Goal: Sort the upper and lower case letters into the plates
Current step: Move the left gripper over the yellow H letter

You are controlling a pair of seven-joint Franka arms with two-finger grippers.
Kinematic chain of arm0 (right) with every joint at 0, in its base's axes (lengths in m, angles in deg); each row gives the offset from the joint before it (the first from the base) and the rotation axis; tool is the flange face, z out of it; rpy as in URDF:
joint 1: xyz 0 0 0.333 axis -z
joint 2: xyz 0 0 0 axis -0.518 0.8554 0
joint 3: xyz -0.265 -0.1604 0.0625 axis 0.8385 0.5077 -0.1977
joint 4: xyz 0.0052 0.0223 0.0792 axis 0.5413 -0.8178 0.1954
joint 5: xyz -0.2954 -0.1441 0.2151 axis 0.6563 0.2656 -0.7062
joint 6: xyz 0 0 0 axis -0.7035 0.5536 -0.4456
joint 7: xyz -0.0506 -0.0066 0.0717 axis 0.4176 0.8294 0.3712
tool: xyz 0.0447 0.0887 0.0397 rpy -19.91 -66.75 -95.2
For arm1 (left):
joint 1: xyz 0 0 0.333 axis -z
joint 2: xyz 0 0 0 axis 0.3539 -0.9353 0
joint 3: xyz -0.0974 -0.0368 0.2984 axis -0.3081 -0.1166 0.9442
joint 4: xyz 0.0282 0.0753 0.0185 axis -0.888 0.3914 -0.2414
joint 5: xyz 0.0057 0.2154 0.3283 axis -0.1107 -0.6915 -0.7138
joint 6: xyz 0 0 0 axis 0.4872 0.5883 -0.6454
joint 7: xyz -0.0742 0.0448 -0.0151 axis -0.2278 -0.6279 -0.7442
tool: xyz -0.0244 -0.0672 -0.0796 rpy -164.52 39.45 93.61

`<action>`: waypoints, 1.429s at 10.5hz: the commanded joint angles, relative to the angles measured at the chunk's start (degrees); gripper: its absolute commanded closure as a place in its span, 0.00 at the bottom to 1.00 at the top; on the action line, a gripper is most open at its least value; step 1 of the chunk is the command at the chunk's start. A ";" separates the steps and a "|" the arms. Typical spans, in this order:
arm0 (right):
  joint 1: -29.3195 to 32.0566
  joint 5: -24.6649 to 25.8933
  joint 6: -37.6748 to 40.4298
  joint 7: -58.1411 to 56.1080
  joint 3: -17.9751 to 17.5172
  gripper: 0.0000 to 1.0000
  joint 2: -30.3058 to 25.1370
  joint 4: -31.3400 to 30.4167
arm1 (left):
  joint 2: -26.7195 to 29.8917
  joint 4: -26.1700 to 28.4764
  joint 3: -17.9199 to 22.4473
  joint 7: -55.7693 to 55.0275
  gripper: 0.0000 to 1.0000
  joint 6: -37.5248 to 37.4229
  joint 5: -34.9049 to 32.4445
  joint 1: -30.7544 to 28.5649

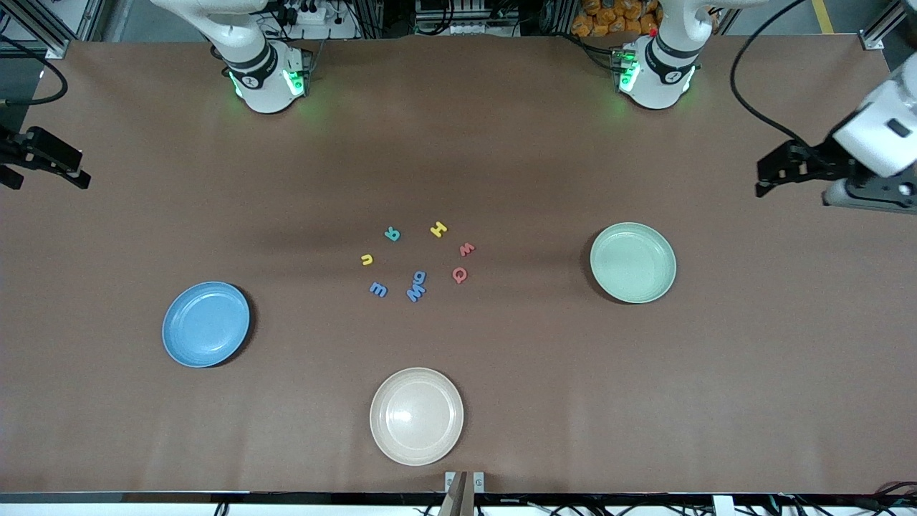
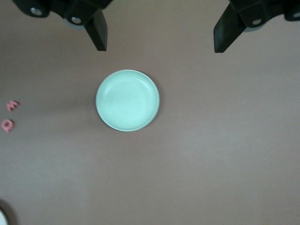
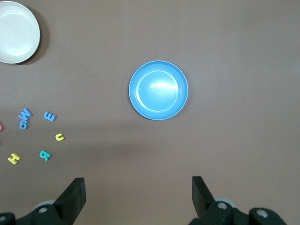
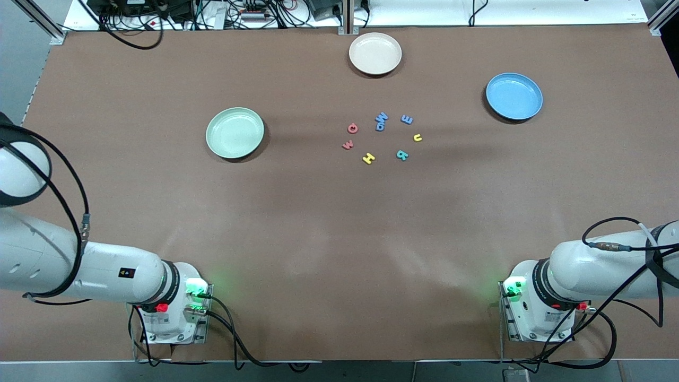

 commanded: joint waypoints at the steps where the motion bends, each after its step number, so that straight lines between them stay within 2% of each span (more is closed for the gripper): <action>1: -0.14 -0.60 0.97 0.83 0.03 0.00 1.35 0.68 | -1.85 0.09 -6.29 -3.32 0.00 -0.41 1.29 0.01; 5: -4.25 -1.04 -1.48 1.53 -0.14 0.00 9.50 0.68 | -10.99 0.18 -17.45 -21.14 0.00 7.64 1.20 0.27; 6: -4.88 -1.04 -3.58 1.79 -0.14 0.00 12.14 0.68 | -13.79 0.18 -18.52 -27.80 0.00 10.20 1.20 1.49; 11: -2.61 -0.42 -7.46 1.62 -0.05 0.00 15.32 0.77 | -26.80 -0.09 -18.54 -61.64 0.00 25.14 0.76 15.89; 15: -0.05 -0.42 -7.47 3.36 0.03 0.00 19.28 0.16 | -37.88 -0.52 -17.93 -91.09 0.00 39.01 0.24 21.79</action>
